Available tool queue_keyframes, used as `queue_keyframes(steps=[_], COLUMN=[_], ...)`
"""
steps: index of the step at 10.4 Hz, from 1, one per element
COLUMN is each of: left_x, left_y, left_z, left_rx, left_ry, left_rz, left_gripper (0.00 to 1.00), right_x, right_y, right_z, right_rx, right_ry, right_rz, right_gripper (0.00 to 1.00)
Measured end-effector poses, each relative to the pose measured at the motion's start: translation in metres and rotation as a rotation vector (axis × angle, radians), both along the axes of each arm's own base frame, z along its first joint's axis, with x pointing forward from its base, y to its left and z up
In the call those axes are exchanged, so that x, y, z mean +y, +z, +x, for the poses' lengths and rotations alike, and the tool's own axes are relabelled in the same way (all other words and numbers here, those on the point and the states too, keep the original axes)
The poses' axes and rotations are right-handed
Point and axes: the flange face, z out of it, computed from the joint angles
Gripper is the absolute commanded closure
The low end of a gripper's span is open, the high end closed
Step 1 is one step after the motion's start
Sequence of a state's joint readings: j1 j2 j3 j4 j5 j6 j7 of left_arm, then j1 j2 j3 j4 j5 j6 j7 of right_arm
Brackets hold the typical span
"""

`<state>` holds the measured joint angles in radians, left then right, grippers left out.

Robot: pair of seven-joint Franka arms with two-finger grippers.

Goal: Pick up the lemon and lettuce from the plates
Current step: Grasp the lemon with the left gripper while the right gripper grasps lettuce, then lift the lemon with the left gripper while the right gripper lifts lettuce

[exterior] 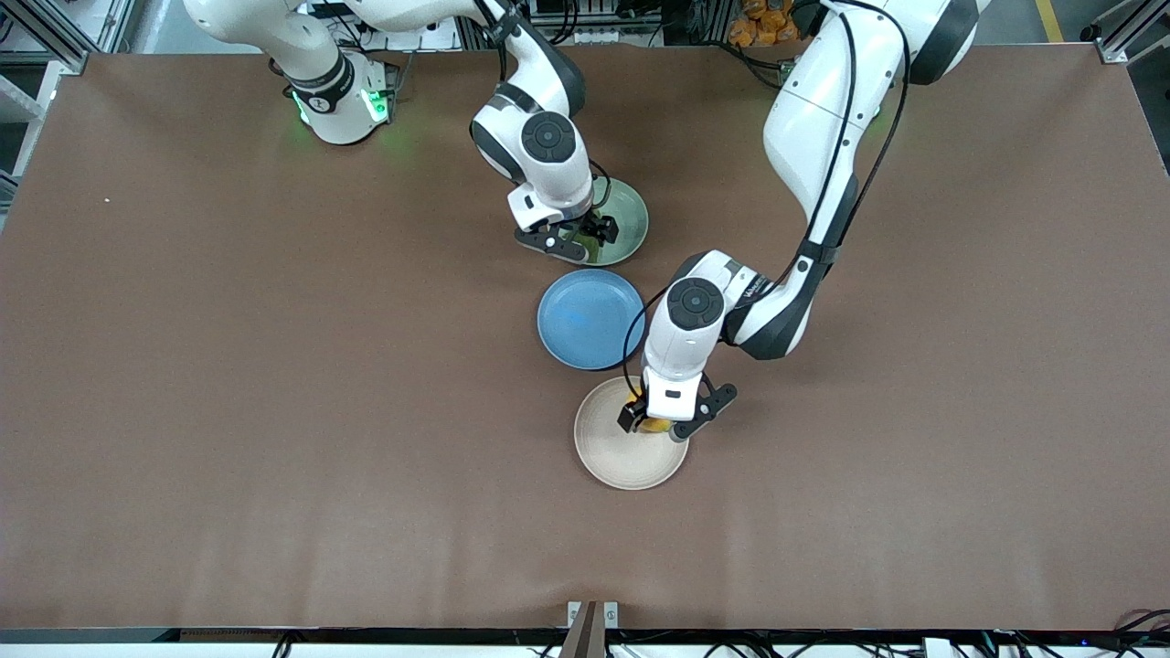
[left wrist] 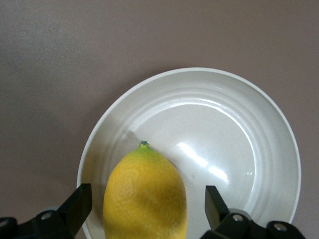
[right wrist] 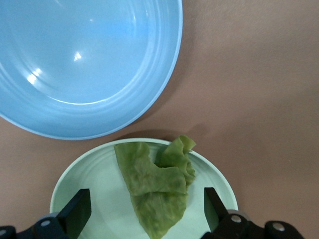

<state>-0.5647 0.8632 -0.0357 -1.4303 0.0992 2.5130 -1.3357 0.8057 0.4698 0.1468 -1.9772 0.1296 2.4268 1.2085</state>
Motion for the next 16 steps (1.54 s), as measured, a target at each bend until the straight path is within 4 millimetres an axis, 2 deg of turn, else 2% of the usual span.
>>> queue_keyframes(steps=[8, 9, 10, 11, 12, 14, 16], left_x=[-0.008, -0.008, -0.008, -0.006, -0.006, -0.008, -0.009], left_y=[0.008, 0.008, 0.008, 0.009, 0.009, 0.009, 0.008], left_z=[0.002, 0.003, 0.003, 0.005, 0.005, 0.003, 0.002], left_rx=[-0.047, -0.051, -0.054, -0.057, -0.061, -0.065, -0.065], left_ry=[-0.010, -0.010, -0.009, -0.008, -0.011, -0.020, -0.023], left_rz=[-0.030, -0.032, -0.032, -0.030, -0.027, -0.023, -0.021], left_gripper=[0.00, 0.00, 0.00, 0.00, 0.00, 0.00, 0.00], right_x=[0.014, 0.014, 0.014, 0.013, 0.013, 0.012, 0.011], right_y=[-0.037, -0.040, -0.043, -0.044, -0.044, -0.044, -0.042], right_z=[-0.020, -0.021, -0.021, -0.021, -0.020, -0.018, -0.015], right_rx=[-0.008, -0.011, -0.013, -0.015, -0.016, -0.018, -0.018], right_ry=[-0.015, -0.016, -0.016, -0.017, -0.019, -0.027, -0.031], right_rz=[0.001, -0.004, -0.009, -0.013, -0.014, -0.015, -0.018], right_gripper=[0.00, 0.14, 0.43, 0.62, 0.76, 0.97, 0.98])
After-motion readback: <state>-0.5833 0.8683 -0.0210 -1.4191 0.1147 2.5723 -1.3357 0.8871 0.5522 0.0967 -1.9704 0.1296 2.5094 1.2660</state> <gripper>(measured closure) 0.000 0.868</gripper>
